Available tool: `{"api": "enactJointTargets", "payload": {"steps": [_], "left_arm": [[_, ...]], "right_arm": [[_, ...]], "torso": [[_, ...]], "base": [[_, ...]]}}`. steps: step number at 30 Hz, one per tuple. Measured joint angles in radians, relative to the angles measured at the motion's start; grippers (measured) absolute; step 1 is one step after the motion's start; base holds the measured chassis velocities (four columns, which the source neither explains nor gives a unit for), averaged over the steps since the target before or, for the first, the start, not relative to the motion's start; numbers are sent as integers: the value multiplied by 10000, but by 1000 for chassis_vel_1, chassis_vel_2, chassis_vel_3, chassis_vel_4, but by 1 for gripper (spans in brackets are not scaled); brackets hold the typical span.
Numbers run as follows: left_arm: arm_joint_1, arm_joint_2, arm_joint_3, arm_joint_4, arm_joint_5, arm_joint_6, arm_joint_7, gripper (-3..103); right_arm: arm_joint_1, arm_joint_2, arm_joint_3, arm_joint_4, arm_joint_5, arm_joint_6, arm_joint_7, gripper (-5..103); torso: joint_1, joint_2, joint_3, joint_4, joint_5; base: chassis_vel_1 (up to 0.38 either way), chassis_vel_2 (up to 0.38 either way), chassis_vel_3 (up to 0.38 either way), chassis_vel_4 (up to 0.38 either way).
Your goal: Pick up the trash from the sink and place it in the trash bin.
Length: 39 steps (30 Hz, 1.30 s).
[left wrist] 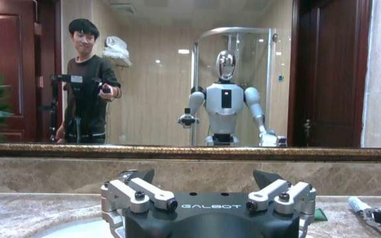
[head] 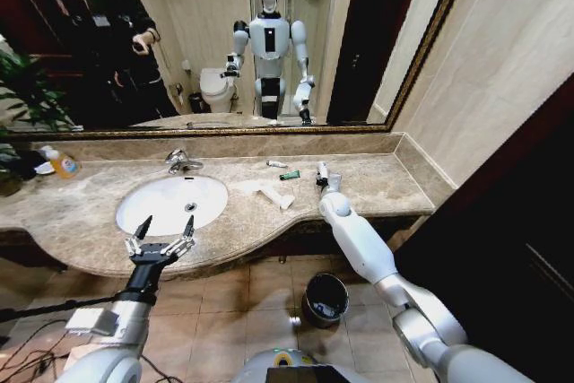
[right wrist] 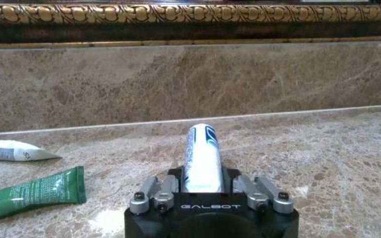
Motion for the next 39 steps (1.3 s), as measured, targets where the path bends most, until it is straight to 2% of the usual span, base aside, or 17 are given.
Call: {"api": "enactJointTargets", "payload": {"steps": [7,16,27,30,35,38,39], "left_arm": [[0,0,-1,0,0,0,0,100],[0,0,0,0,0,0,0,100],[0,-1,0,0,0,0,0,100],[0,0,0,0,0,0,1,100],[0,-2,0,0,0,0,0,100],[0,-1,0,0,0,0,0,100],[0,-1,0,0,0,0,0,100]], "right_arm": [[-34,11,16,-30,-76,118,-5,22],[-158,-156,-19,444,-122,172,-4,22],[-877,-1131,-63,2623,197,16,-192,22],[-1638,-1716,266,3996,710,-458,-896,22],[-2488,-2116,627,4901,770,-536,-1592,22],[-3527,-2496,1154,5792,905,-453,-2614,22],[-3527,-2496,1154,5792,905,-453,-2614,22]], "torso": [[0,0,0,0,0],[0,0,0,0,1],[0,0,0,0,2],[0,0,-1,0,1],[0,0,-1,-1,2],[0,0,-1,1,3],[0,0,-1,1,3]], "base": [[0,0,0,0],[0,0,0,0],[0,0,0,0],[0,0,0,0],[0,0,0,0],[0,0,0,0],[0,0,0,0]]}}
